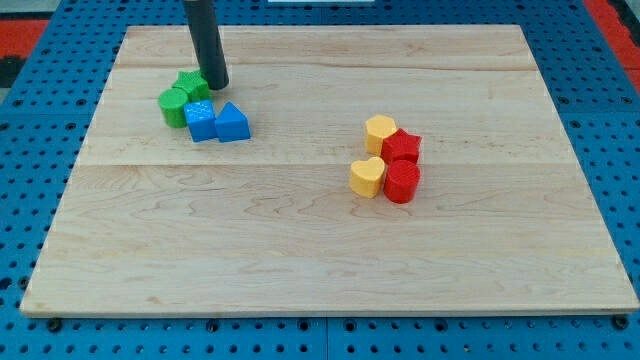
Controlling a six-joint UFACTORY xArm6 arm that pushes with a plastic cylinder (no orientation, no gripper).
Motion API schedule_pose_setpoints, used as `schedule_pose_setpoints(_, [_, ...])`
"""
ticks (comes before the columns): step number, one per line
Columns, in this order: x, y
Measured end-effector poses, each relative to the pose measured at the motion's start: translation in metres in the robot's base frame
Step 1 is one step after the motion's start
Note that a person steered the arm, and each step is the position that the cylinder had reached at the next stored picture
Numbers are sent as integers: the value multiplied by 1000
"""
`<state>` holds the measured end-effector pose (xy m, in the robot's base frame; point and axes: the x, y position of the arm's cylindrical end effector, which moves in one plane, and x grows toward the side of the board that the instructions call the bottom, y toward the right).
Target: Slightly push the green blocks towards the center left side of the board
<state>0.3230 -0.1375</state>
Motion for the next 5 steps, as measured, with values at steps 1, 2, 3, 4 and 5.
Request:
schedule_pose_setpoints(1, [30,-13])
schedule_pose_setpoints(2, [20,-8])
schedule_pose_setpoints(3, [-6,-17])
schedule_pose_setpoints(4, [7,-63])
schedule_pose_setpoints(5, [15,-107])
